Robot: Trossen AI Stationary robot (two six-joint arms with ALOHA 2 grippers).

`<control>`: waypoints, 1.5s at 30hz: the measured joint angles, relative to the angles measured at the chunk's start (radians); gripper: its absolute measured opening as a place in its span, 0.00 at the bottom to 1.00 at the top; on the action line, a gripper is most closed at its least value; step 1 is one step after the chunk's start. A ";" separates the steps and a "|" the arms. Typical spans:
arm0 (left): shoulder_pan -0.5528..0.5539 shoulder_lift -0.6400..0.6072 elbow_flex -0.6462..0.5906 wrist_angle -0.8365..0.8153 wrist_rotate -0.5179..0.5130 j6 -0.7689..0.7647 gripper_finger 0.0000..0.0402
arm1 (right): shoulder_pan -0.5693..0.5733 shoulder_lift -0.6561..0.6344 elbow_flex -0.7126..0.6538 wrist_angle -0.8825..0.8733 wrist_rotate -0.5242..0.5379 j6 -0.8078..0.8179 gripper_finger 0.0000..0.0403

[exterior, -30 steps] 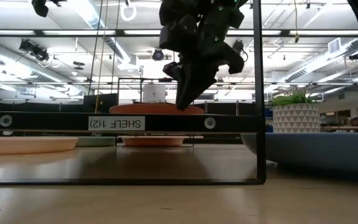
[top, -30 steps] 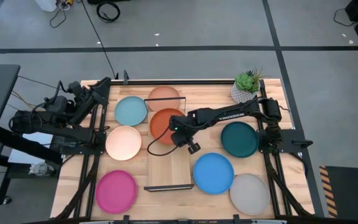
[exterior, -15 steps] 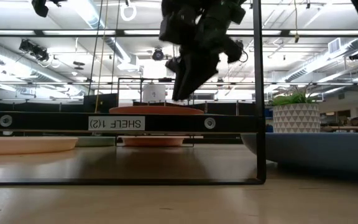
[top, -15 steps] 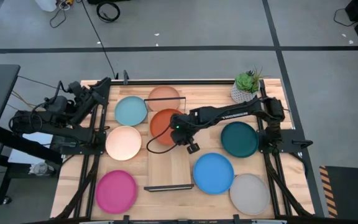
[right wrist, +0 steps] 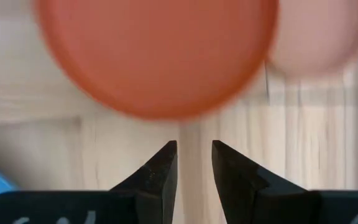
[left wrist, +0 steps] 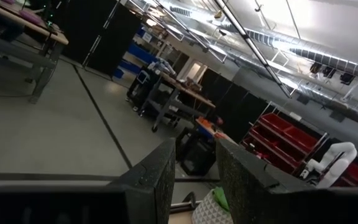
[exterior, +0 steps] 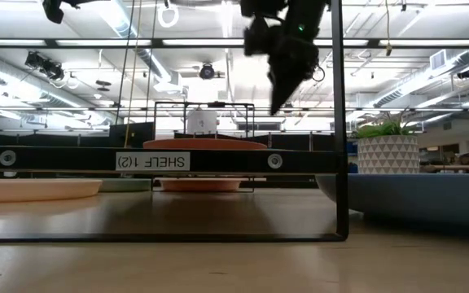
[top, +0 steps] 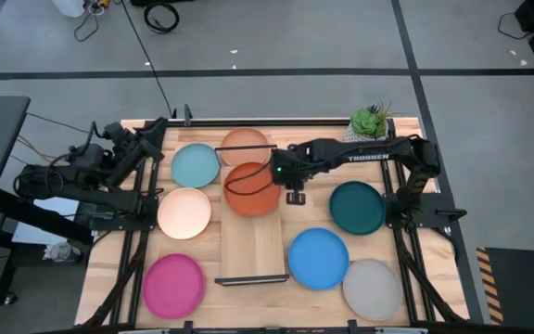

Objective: Place and stack plates onto a shelf
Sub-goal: Stack the dark green plate on top of the orange plate on the shelf

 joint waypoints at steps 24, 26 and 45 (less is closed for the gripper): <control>0.000 0.000 0.000 -0.010 0.000 0.011 0.31 | 0.032 -0.388 -0.614 0.059 -0.224 0.860 0.35; 0.000 0.000 0.000 -0.010 -0.001 0.011 0.31 | 0.044 -0.391 -0.635 0.073 -0.224 0.906 0.39; 0.000 0.000 0.000 -0.023 0.033 0.000 0.31 | 0.141 -0.169 -0.665 0.169 -0.179 0.956 0.45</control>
